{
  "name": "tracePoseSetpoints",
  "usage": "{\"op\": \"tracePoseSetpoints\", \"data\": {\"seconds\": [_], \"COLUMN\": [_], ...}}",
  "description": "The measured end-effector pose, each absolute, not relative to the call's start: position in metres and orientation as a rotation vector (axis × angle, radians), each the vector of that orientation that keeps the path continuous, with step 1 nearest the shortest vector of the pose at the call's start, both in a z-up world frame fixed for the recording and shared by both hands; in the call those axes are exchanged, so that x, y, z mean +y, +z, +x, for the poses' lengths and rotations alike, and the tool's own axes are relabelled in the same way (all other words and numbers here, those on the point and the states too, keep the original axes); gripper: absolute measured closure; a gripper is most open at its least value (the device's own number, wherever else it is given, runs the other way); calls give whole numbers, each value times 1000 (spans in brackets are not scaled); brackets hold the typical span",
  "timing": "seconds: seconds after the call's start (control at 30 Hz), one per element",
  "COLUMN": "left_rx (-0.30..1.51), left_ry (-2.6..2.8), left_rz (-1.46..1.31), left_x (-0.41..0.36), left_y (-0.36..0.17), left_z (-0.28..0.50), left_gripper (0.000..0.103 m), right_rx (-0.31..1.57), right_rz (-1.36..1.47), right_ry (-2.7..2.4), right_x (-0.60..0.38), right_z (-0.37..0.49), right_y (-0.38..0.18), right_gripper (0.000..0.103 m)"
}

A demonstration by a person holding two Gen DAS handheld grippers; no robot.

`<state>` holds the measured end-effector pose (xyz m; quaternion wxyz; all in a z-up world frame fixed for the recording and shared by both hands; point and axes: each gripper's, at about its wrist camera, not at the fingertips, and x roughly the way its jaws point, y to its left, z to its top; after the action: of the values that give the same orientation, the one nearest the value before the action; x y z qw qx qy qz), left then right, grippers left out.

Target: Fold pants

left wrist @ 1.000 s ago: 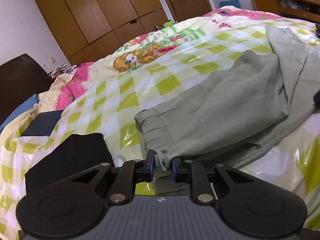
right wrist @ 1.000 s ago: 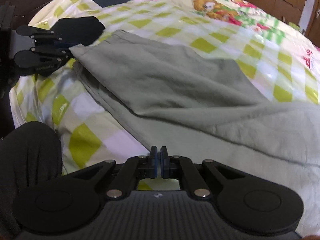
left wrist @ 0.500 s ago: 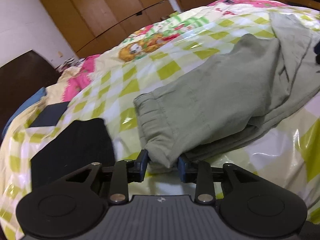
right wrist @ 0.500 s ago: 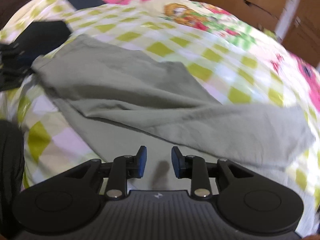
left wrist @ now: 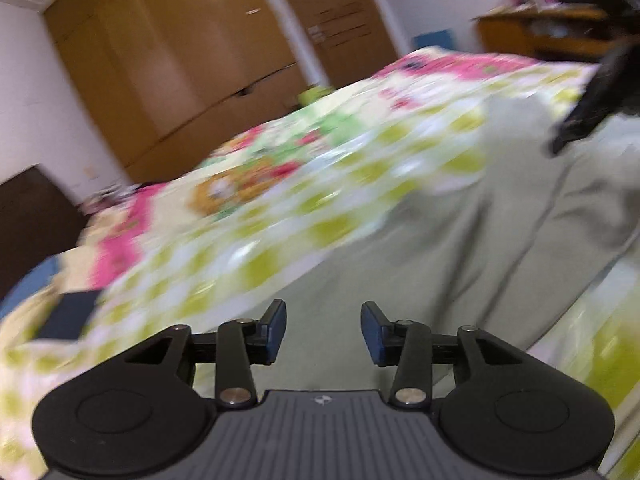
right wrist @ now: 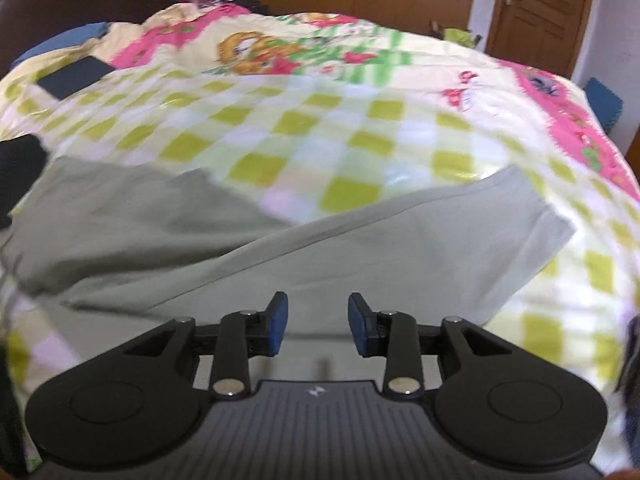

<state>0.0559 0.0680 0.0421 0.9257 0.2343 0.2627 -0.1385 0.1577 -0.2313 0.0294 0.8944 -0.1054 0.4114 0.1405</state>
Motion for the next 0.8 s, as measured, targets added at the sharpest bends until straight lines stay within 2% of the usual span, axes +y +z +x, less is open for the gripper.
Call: {"op": "tracePoseSetpoints", "data": {"seconds": [0.2,0.3,0.6,0.77,0.8], "left_rx": [562,630,803,831,832], "left_ry": [-532,-598,-660,-688,-695], "left_rz": [465,435,358,354,349], "left_x": [-23,-48,-75,-78,-77], "left_y": [22,6,-19,-25,-25], "left_z": [97,122,152,162,164], "left_gripper": [48,47,48,46,46], "right_rx": [825,829,957,1036,1057], "right_rz": [-528,-739,-1164,-1274,-1266], "right_ry": [434,497,703,792,791], "right_x": [-252,-262,-261,-250,-250], "right_z": [228,270,353,366,370], "right_y": [35,26,-32,-55,-57], "right_gripper": [66,65,64,63,67]}}
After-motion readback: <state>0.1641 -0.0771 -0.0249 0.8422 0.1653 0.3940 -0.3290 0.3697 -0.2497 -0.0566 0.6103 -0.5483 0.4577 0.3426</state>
